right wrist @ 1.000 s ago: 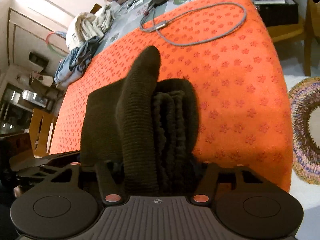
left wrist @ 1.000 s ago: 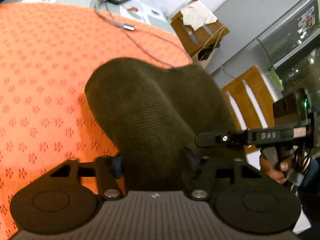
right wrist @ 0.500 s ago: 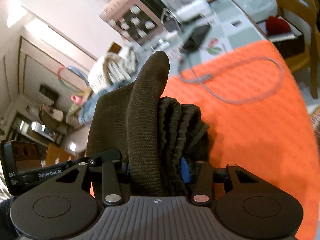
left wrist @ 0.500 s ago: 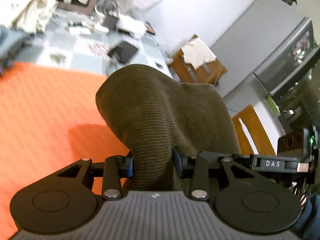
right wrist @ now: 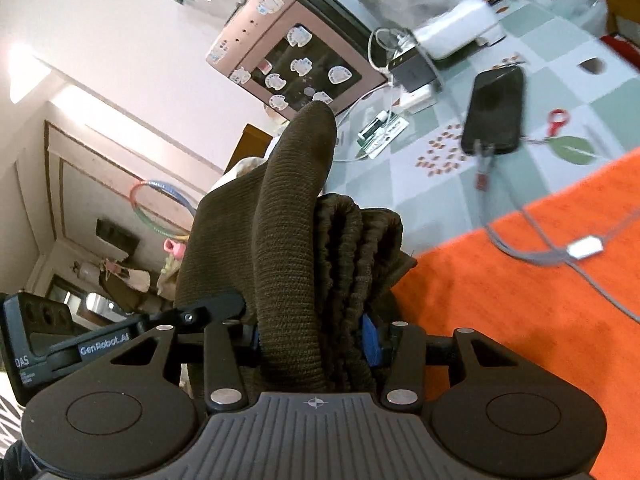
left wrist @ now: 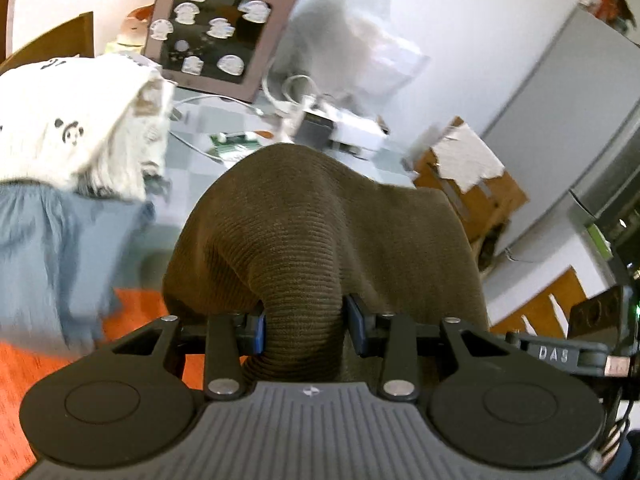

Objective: Fold clothes
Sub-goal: 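Carry the folded trousers with both grippers onto the blue-grey clothes stack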

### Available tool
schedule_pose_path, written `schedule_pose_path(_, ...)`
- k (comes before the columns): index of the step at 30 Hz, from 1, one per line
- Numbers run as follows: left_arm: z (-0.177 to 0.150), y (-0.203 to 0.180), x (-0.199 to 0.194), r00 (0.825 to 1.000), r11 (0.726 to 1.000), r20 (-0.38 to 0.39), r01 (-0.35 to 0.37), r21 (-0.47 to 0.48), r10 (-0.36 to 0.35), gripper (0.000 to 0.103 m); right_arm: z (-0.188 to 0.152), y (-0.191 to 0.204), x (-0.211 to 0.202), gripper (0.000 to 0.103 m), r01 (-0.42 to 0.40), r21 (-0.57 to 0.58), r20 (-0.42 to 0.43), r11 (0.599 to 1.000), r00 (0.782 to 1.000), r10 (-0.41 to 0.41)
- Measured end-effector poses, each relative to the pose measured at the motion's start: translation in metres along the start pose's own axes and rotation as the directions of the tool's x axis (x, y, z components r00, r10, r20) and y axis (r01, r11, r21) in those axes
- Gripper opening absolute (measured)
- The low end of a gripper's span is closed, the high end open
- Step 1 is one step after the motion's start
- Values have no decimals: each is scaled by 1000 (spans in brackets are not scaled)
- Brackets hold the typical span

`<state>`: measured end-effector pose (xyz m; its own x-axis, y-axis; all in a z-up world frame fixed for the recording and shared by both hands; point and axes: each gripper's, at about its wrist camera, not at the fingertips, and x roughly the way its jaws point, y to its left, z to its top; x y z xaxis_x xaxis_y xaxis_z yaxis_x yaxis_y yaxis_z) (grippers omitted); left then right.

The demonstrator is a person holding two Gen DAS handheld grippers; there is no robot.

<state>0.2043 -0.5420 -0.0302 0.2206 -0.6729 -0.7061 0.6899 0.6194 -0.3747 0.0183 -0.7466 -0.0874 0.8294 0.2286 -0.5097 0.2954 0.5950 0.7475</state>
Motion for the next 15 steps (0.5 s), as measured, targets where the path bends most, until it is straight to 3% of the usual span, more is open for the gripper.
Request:
schedule_pose_path(5, 41, 34, 30, 1000, 1000, 8, 20, -19, -20, 42, 21, -9, 43, 49, -53, 72, 13, 996, 999, 52)
schedule_pose_path(8, 56, 32, 42, 997, 995, 16, 82, -50, -81, 42, 32, -16, 44, 49, -78, 99, 44, 992, 996, 74)
schedule_pose_path(11, 66, 12, 52, 988, 987, 26, 155, -38, -154, 42, 46, -21, 23, 49, -72, 96, 87, 993, 994, 63)
schedule_pose_path(15, 77, -24, 59, 963, 964, 41, 267, -9, -266, 47, 66, -18, -17, 49, -18, 60, 149, 998, 989, 9)
